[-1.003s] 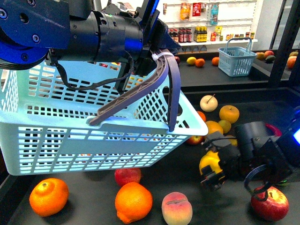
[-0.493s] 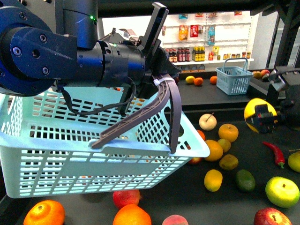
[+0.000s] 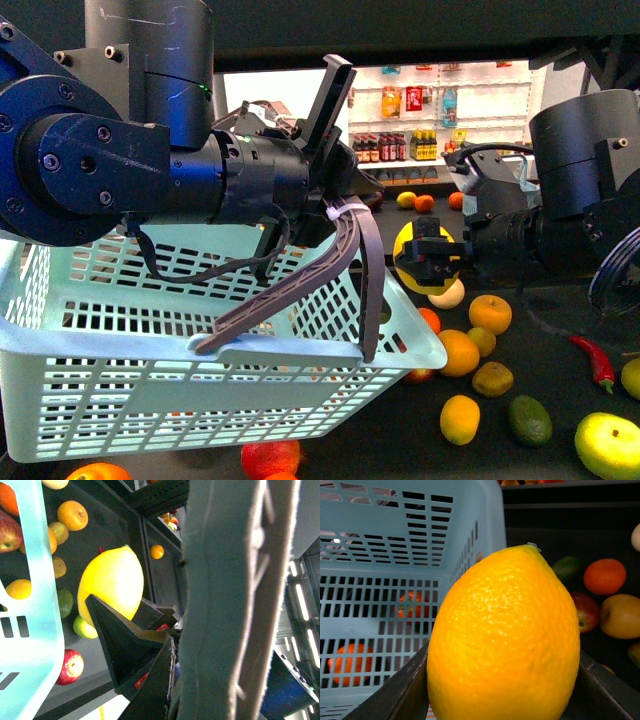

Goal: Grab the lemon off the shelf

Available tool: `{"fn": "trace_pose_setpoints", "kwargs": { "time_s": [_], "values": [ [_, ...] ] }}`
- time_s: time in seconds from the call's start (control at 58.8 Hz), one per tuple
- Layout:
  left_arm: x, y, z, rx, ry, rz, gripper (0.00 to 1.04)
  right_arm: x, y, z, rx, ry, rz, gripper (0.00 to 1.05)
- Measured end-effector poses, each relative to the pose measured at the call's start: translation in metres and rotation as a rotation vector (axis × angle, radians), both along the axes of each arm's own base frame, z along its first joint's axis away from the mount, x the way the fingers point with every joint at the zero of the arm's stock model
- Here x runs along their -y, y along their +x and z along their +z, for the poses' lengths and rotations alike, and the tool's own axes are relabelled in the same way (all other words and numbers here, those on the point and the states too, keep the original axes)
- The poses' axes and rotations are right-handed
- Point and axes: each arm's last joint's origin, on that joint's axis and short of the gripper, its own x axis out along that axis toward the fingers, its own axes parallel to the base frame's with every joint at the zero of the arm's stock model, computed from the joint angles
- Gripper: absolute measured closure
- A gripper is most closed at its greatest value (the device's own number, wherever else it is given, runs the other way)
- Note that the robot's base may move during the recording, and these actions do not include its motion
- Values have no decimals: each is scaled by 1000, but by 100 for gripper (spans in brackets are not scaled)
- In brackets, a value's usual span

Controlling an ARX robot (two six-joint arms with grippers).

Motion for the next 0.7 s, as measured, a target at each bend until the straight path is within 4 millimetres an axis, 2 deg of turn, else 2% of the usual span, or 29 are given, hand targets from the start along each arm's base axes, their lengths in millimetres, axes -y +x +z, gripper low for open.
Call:
{"fn": "trace_pose_setpoints", "kwargs": {
  "time_s": [0.187, 0.34, 0.561, 0.697],
  "values": [
    [0, 0, 0, 0, -1, -3, 98, -17, -4, -4, -14, 27, 26, 39],
    [0, 0, 0, 0, 0, 0, 98, -30, -11, -15, -52, 26, 54, 39],
    [0, 0, 0, 0, -1, -7, 98, -32, -12, -18, -58, 54, 52, 8],
    [0, 0, 0, 1, 1, -2, 98, -30, -11, -16, -48, 67, 51, 8]
  ]
}}
